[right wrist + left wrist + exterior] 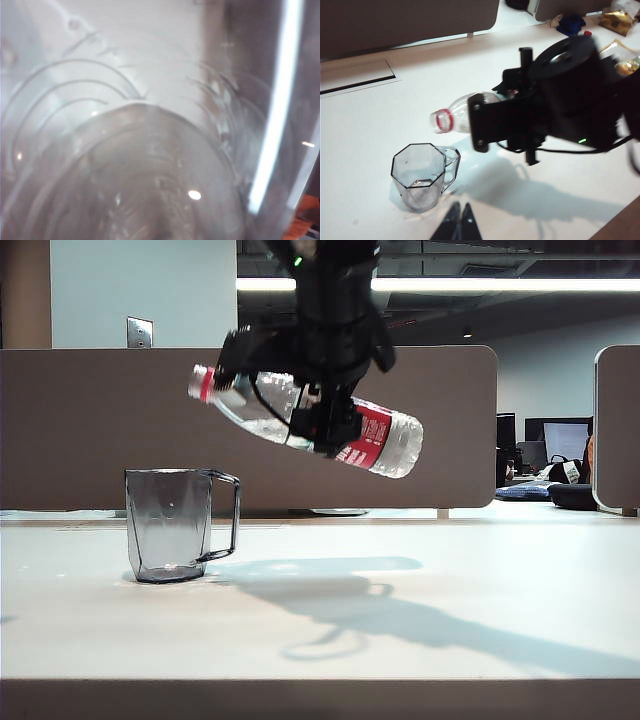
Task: Pick up the mineral water bottle on the table and pour water into the mug until it's half full.
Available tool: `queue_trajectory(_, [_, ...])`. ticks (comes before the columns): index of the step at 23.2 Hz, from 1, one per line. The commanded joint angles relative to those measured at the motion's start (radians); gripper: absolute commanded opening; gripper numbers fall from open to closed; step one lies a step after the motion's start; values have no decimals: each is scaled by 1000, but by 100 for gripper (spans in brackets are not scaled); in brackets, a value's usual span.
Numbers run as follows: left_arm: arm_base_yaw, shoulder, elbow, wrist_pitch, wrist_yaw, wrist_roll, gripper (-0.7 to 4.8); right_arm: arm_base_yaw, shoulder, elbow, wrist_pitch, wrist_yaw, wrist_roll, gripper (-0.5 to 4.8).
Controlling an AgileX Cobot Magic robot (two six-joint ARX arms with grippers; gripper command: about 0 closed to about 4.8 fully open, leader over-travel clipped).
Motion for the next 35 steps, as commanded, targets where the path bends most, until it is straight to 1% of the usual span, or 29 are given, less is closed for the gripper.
queue_trajectory(1, [-1,-4,27,-17,5,-23,-5,5,27,72,-24,68,-3,295])
queue_trajectory(5, [-1,-9,53,-19,3,-21,-5,5,53,119,-80,78,-3,295])
queue_trajectory(11, [-1,-9,57,-23,5,-23,-5,22,53,119,-140,101,-3,295])
queue_trajectory(22, [-1,-9,57,-63,5,-22,-5,39,53,119,-176,113,-3,294])
queue_trajectory(26, [-1,-9,57,-64,5,-22,-5,43,53,118,-227,132,-19,293])
queue_trajectory(31, [-1,-9,57,-71,5,-22,-5,59,53,119,-224,170,-22,293])
queue_trajectory(35, [-1,-9,57,-76,5,-22,-5,62,53,119,-224,181,-22,292])
